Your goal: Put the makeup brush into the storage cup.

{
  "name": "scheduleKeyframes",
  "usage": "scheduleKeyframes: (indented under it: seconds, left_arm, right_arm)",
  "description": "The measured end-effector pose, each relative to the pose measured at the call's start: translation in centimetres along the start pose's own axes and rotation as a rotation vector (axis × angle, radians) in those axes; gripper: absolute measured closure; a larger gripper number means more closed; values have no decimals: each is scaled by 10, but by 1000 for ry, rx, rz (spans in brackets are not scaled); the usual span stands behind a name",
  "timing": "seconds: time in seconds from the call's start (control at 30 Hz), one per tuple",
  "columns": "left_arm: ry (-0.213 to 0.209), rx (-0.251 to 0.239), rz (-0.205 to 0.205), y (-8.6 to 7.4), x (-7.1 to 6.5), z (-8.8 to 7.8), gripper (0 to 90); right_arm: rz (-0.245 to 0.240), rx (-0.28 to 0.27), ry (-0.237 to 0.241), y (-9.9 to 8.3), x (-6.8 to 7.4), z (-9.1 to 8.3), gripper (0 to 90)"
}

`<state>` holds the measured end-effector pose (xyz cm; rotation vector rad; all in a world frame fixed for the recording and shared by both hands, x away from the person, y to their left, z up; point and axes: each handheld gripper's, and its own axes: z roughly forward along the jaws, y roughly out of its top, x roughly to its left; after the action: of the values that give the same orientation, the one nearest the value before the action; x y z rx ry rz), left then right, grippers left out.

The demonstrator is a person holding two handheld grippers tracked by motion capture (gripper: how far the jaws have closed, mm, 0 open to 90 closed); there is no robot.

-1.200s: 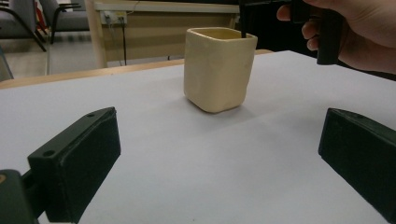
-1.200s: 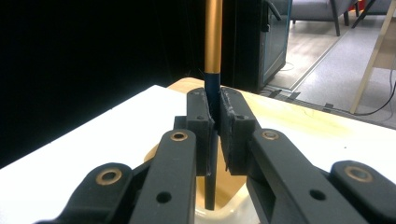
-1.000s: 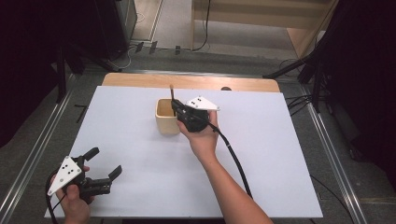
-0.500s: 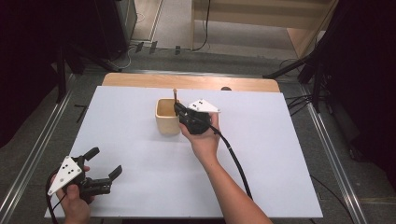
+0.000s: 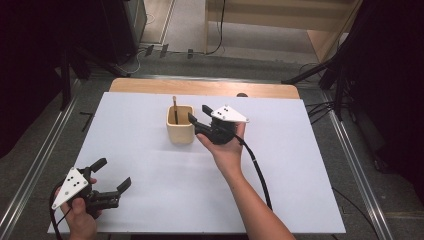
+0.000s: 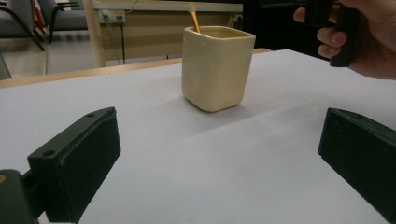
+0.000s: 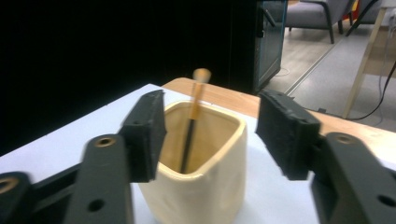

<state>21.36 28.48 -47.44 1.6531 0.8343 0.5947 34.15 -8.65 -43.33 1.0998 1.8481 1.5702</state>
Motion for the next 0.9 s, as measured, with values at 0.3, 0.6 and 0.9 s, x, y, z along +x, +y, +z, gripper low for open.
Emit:
scheduleKeyframes:
  seconds: [0.3,0.6,0.9]
  left_arm:
    - [-3,2,2,0,-2,1,0]
    - [-2,2,2,0,-2,1,0]
    - [-3,5,8,0,-3,2,0]
  right_arm:
    - [-1,15,12,1,-10,-26,101]
    - [-15,4,9,-7,-21,-50,0]
    - [-4,19,-23,-23,-36,-70,0]
